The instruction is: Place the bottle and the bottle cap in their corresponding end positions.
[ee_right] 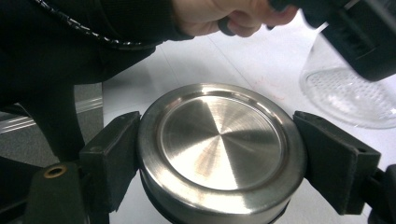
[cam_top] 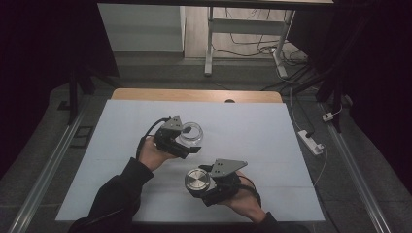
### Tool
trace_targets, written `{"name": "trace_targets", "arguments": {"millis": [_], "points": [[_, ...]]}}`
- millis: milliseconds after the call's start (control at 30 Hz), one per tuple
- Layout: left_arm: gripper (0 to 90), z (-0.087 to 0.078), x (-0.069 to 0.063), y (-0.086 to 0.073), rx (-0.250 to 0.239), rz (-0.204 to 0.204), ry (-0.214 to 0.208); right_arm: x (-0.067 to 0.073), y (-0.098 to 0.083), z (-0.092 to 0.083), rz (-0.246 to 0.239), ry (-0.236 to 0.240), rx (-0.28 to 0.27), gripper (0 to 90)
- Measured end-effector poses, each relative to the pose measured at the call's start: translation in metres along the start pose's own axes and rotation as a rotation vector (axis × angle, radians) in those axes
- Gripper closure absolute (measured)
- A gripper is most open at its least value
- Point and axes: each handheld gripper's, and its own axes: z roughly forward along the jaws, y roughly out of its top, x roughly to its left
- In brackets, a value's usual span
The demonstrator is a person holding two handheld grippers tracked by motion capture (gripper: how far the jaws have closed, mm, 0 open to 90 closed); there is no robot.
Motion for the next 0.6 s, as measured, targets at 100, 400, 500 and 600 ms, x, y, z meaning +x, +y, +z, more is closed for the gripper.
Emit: {"name": "trace_targets", "arguments": {"millis": [100, 400, 500, 600], "points": [[14.9, 0.002, 0.004, 0.001, -0.003, -0.003, 0.01, -0.002, -0.004, 0.003, -0.001, -0.004, 0.004, 18.1], [14.9, 0.013, 0.018, 0.003, -0.012, -0.029, 0.037, -0.007, -0.013, 0.013, 0.015, -0.018, 0.017, 18.1], [14.9, 0.017, 0.021, 0.002, -0.007, -0.034, 0.042, -0.008, -0.015, 0.015, 0.021, -0.024, 0.02, 18.1], [14.9, 0.023, 0.026, 0.002, 0.005, -0.038, 0.056, -0.012, -0.019, 0.019, 0.035, -0.032, 0.021, 18.1]]}}
